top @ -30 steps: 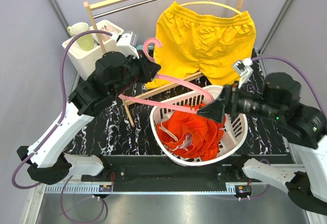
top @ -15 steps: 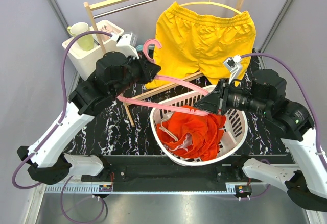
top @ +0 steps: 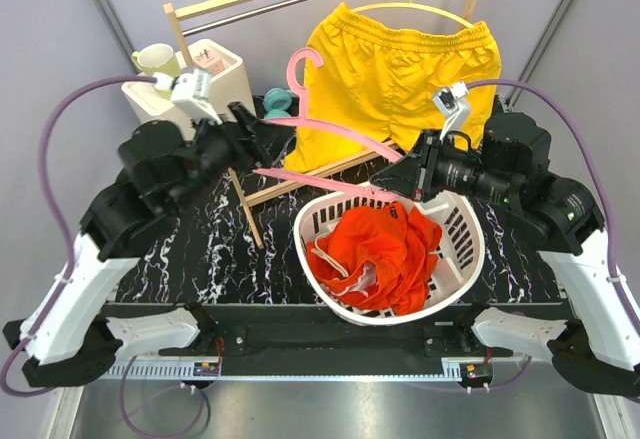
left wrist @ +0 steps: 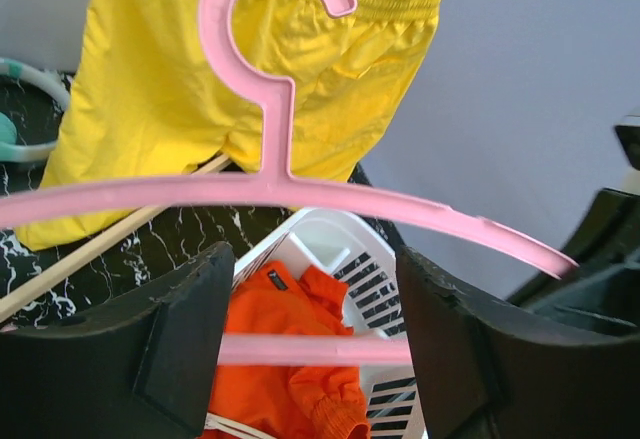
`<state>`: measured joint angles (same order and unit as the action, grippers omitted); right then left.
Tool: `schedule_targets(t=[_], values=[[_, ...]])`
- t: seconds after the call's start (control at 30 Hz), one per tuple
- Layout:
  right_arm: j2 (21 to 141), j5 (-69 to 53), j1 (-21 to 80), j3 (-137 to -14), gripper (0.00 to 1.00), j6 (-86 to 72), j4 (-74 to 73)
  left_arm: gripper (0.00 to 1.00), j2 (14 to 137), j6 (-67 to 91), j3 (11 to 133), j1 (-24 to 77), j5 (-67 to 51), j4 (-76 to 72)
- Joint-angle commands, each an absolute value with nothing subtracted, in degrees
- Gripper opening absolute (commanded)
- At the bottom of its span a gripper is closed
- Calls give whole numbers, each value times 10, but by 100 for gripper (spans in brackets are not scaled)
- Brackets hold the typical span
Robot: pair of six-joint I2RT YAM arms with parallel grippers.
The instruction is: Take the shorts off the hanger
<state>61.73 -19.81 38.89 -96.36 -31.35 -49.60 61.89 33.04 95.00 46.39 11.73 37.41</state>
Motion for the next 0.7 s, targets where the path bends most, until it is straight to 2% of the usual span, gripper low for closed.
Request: schedule_targets(t=[0.0,0.33,0.37,0.43,0.6,0.67], values=[[646,-152,388,-1028,0,-308,-489,70,575,323,948,462,148,367],[735,-109,388,-1122,0,-286,-521,73,537,332,925,461,178,382],[743,-101,388,-1140,0,-284,-522,78,538,333,926,461,180,382],[771,-98,388,-1157,0,-282,-524,78,541,338,930,461,181,382],[831,-118,388,-1230,0,-284,-526,92,556,332,947,462,174,385],[859,-126,386,-1261,0,-281,-527,93,562,326,955,461,176,386]])
